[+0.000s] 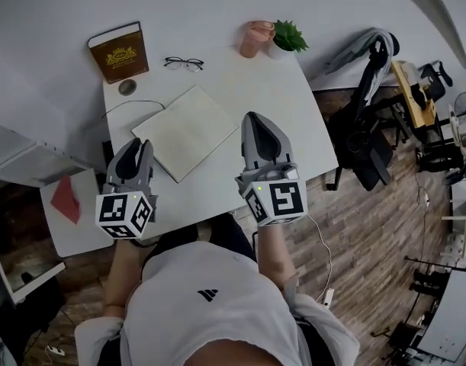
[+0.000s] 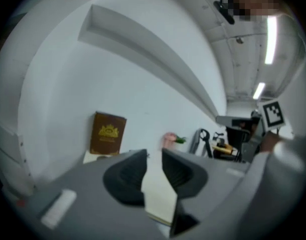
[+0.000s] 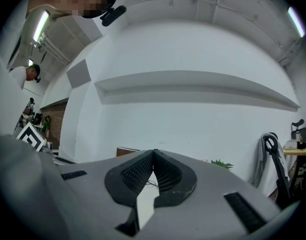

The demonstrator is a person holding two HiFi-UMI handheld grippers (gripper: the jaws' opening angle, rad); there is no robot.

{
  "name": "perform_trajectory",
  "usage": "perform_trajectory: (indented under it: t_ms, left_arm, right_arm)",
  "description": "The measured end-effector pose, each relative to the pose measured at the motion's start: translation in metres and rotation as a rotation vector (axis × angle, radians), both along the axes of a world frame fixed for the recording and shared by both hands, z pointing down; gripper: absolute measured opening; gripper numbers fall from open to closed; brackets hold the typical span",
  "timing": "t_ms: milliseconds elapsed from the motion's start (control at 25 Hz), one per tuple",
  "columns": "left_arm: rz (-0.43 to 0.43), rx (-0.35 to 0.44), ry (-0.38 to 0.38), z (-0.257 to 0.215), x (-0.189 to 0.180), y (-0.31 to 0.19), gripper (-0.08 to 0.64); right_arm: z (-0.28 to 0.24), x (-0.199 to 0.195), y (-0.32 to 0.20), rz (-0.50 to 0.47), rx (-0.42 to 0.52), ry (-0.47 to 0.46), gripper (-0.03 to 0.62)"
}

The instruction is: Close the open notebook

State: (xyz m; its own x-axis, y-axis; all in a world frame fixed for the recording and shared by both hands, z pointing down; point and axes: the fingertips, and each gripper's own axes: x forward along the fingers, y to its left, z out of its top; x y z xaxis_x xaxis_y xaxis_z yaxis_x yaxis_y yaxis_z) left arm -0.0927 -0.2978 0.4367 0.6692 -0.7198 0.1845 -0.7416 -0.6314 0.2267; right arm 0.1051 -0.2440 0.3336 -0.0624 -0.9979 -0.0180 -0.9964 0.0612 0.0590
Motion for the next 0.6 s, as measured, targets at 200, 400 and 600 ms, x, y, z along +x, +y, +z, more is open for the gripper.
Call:
perform_trajectory:
  t_ms: [200, 400, 600]
  left_arm:
    - [-0.053, -0.145, -0.018, 0.049, -0.005, 0.005, 0.138]
    - [-0.117, -0.262, -0.002, 0.086, -0.003, 0.009, 0.184]
    - [-0.191, -0.364, 0.039, 0.115, 0.0, 0.018, 0.193]
  right_arm:
    - [0.012, -0.001, -0.015, -0.049, -0.029, -0.009, -0.008]
    - [0.019, 0.0, -0.03, -0.113, -0.049, -0.01, -0.008]
    - [0.022, 0.002, -0.037, -0.184, -0.064, -0.001, -0.008]
